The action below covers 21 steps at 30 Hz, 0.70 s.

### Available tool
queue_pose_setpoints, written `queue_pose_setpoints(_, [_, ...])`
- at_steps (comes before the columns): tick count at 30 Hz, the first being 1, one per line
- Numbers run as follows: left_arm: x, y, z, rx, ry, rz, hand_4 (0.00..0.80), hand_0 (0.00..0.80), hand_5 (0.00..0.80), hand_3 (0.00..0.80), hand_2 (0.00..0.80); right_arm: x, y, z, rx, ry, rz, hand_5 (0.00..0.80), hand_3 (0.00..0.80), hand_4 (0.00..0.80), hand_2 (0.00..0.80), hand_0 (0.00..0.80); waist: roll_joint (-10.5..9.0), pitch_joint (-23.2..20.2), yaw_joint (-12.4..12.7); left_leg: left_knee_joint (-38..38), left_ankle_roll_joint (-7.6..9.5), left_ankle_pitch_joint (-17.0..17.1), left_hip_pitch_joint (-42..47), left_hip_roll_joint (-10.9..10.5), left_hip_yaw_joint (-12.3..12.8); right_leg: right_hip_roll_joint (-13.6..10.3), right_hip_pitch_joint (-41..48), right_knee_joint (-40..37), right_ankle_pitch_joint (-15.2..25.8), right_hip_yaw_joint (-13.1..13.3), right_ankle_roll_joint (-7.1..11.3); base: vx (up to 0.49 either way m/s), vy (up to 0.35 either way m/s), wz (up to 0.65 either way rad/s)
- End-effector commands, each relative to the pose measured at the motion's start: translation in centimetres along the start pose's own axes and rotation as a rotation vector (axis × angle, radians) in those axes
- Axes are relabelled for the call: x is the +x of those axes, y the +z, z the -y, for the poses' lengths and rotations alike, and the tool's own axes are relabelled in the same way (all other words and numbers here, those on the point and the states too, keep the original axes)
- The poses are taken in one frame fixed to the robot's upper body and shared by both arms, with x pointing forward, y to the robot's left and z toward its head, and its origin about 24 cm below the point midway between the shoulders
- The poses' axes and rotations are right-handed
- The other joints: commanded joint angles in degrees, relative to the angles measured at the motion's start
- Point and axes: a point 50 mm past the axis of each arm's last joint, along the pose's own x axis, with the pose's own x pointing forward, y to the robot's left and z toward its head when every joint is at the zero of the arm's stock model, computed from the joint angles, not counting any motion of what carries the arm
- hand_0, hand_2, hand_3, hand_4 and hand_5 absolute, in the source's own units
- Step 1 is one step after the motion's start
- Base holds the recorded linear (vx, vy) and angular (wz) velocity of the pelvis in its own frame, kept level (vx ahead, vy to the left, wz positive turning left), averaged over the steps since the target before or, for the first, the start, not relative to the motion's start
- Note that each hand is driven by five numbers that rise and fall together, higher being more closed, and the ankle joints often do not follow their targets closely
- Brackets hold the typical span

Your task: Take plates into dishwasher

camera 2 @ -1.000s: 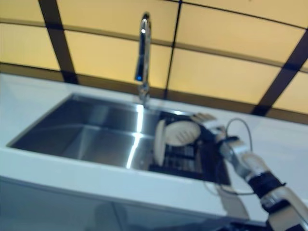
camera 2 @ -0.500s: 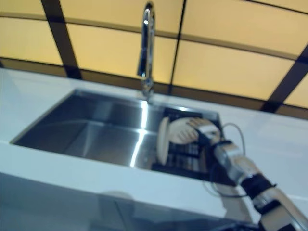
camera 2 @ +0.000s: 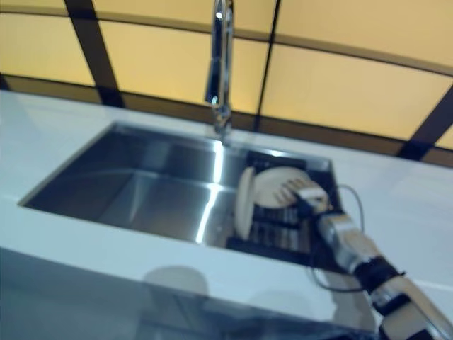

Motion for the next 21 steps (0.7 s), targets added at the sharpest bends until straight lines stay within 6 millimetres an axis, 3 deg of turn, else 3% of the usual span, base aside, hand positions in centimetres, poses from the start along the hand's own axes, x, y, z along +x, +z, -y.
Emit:
queue_pose_setpoints(1, [0.1,1.8,0.3,0.054,-0.001,0.037,0.0,0.0,0.0,0.0,0.0,1.7,-0.3,5.0,-0.098,-0.149,-0.041,0.0,0.0,0.0,0.0,0.0,0.91,0.8,1.8,-0.9,-0.83,3.4,-5.1,0.1,-0.5,-3.5,1.5,2.0,-2.4,-0.8,6.45,-0.046,-0.005,0.01])
queue_pose_setpoints(17, [0.0,3.6,1.4,0.013,-0.031,0.106,0.0,0.0,0.0,0.0,0.0,2.9,-1.7,9.1,-0.158,-0.239,-0.159,0.0,0.0,0.0,0.0,0.0,2.78,4.1,3.3,-0.9,-1.46,5.2,-9.6,-0.2,-1.5,-3.5,-0.7,1.2,-2.6,-1.2,5.63,-0.049,0.014,0.03])
queue_pose_setpoints(18, [0.0,3.7,1.4,0.012,-0.031,0.107,0.0,0.0,0.0,0.0,0.0,3.0,-1.8,9.3,-0.16,-0.244,-0.164,0.053,0.053,0.053,0.053,0.053,2.82,4.1,3.3,-0.9,-1.48,5.2,-9.7,-0.2,-1.5,-3.5,-0.8,1.2,-2.6,-1.3,5.6,-0.038,0.014,0.02])
queue_pose_setpoints(21, [0.0,3.9,1.6,0.006,-0.037,0.117,0.0,0.0,0.0,0.0,0.0,3.1,-2.1,10.0,-0.176,-0.257,-0.181,0.417,0.417,0.417,0.417,0.417,3.1,4.4,3.5,-0.9,-1.65,5.4,-10.4,-0.3,-1.7,-3.5,-1.1,1.1,-2.7,-1.3,5.47,0.0,0.0,0.0])
